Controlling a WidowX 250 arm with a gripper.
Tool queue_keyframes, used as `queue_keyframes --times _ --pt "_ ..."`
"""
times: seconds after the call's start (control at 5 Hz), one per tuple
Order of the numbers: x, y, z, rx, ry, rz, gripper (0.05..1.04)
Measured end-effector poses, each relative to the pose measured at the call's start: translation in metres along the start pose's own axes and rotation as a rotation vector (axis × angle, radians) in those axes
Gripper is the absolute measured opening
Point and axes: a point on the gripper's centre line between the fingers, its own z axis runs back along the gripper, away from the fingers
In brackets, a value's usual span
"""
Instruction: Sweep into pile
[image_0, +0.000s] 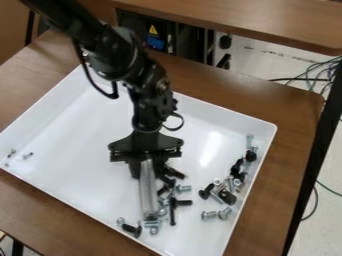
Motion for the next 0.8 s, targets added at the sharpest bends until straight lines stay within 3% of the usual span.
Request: queue_keyframes --times 0.2,0.4,0.8 --pt "0.002 -0.021 -0.001 0.023 0.043 0.044 0.354" --pt "0.004 -0.041 0.000 0.030 0.048 0.048 0.354" --pt "0.019 -0.075 0.007 -0.016 0.056 0.044 0.354"
